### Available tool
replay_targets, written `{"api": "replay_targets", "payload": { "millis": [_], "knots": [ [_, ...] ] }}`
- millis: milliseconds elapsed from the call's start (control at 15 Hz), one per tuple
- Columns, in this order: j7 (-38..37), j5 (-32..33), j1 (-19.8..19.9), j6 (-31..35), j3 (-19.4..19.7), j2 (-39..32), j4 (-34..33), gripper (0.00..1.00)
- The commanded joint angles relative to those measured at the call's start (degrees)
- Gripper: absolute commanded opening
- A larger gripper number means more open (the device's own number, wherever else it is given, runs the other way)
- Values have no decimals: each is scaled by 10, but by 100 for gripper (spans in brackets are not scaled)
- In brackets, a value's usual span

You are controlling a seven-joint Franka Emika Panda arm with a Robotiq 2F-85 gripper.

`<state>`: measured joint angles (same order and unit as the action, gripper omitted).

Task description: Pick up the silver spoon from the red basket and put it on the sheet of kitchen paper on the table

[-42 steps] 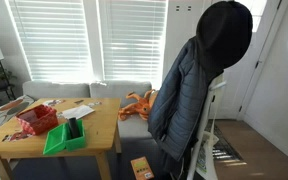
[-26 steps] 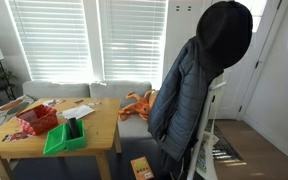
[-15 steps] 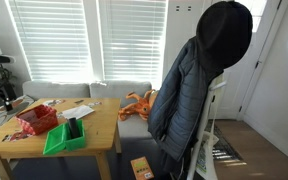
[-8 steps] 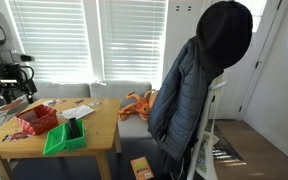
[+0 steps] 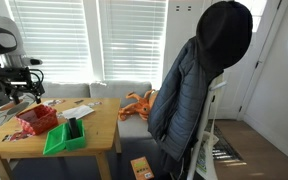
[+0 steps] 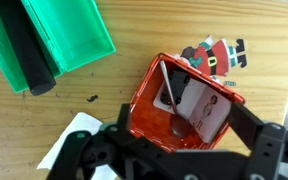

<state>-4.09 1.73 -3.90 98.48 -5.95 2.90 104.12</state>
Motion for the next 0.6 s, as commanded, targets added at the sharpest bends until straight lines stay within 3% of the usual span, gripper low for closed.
{"api": "replay_targets", "payload": {
  "millis": [0, 533],
  "knots": [
    [18, -4, -3, 13, 4, -20, -7, 100],
    [16, 0, -8, 77, 2, -32, 43, 100]
  ]
}}
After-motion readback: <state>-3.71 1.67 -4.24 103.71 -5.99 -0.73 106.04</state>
